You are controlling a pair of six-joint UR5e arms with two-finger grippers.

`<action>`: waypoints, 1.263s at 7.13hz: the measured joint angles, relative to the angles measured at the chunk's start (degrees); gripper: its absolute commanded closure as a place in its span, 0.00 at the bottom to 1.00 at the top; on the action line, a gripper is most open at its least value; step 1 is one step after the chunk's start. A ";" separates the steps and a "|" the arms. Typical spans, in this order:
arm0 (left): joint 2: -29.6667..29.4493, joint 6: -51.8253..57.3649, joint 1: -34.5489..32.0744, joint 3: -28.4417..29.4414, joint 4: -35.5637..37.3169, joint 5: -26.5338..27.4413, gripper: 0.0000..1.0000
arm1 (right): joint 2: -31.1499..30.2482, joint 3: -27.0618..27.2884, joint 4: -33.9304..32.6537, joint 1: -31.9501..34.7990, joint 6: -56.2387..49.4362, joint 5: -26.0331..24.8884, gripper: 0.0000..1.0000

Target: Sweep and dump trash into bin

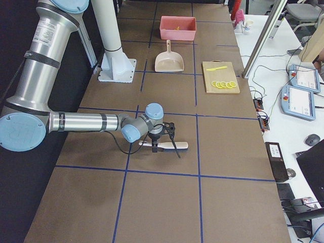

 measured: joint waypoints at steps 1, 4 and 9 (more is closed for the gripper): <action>0.00 -0.10 0.00 0.18 0.00 0.18 0.00 | 0.01 0.33 -0.53 2.59 -2.45 0.16 0.00; 1.67 -0.18 0.11 1.63 0.00 0.63 0.00 | 5.78 0.98 -18.71 20.22 -27.18 3.64 0.00; 2.22 -0.01 0.10 5.34 -0.21 0.32 0.00 | 12.78 0.70 -42.17 34.72 -46.13 5.49 0.00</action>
